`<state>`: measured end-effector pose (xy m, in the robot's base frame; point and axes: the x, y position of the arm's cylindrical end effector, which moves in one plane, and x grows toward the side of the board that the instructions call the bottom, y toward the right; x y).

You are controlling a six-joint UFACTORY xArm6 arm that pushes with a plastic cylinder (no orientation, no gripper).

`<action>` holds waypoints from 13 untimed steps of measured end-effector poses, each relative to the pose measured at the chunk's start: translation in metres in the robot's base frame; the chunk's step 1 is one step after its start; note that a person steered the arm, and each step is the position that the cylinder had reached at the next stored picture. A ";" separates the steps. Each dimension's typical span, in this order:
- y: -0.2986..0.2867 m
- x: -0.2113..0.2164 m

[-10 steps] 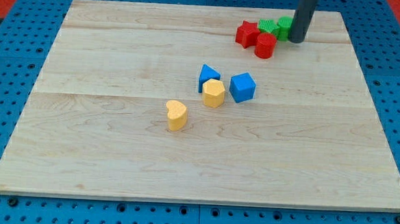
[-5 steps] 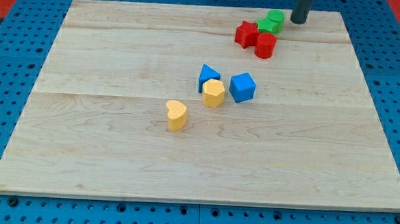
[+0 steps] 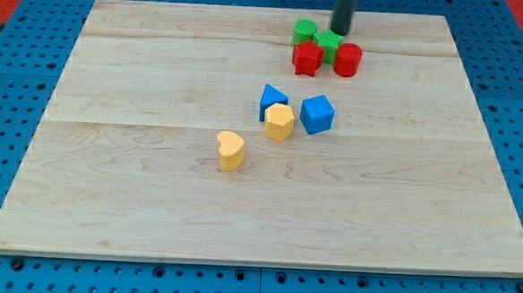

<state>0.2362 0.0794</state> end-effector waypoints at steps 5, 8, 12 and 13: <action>-0.159 0.125; -0.251 0.049; -0.289 0.074; -0.289 0.074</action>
<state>0.3100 -0.2094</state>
